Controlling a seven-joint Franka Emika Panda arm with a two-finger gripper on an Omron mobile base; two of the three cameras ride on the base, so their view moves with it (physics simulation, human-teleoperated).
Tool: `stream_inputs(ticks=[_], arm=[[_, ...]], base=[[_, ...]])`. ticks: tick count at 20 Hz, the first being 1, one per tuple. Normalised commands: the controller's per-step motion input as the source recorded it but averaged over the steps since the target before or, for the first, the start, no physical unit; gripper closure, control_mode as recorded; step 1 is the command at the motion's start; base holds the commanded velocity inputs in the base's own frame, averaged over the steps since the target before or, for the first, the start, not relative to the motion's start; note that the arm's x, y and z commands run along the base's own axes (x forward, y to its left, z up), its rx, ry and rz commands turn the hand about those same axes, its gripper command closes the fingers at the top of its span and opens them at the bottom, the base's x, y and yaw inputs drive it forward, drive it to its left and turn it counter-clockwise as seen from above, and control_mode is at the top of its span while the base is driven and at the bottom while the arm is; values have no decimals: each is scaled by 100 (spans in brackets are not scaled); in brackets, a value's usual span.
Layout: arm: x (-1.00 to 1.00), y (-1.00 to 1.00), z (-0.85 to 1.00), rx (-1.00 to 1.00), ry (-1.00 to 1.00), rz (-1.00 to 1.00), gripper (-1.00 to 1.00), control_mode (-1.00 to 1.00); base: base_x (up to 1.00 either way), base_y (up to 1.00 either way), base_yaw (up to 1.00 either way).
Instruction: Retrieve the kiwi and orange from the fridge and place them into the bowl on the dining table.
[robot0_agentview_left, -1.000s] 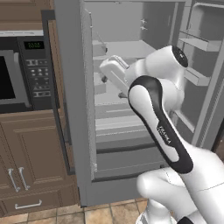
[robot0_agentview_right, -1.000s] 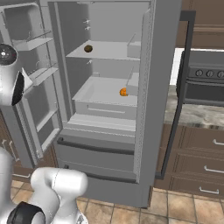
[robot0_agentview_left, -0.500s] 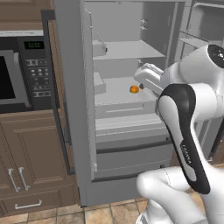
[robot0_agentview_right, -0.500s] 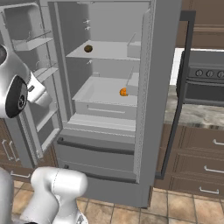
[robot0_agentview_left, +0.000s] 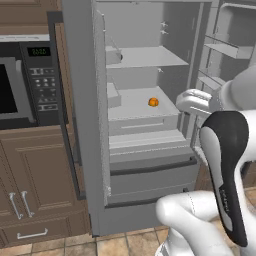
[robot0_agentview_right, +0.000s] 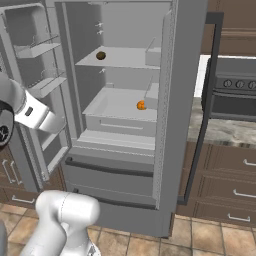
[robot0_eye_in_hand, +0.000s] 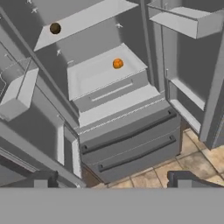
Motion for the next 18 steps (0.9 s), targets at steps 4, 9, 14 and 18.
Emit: stream_inputs(ticks=[4,9,14,18], arm=[[-40,0,0,-8,0,3,-100,-100],[-35,-13,5,0,0,7,-100,-100],[-3,-21,4,0,0,16,-100,-100],[0,-19,0,0,0,16,-100,-100]], base=[[0,0,0],[0,0,0],[0,0,0],[0,0,0]])
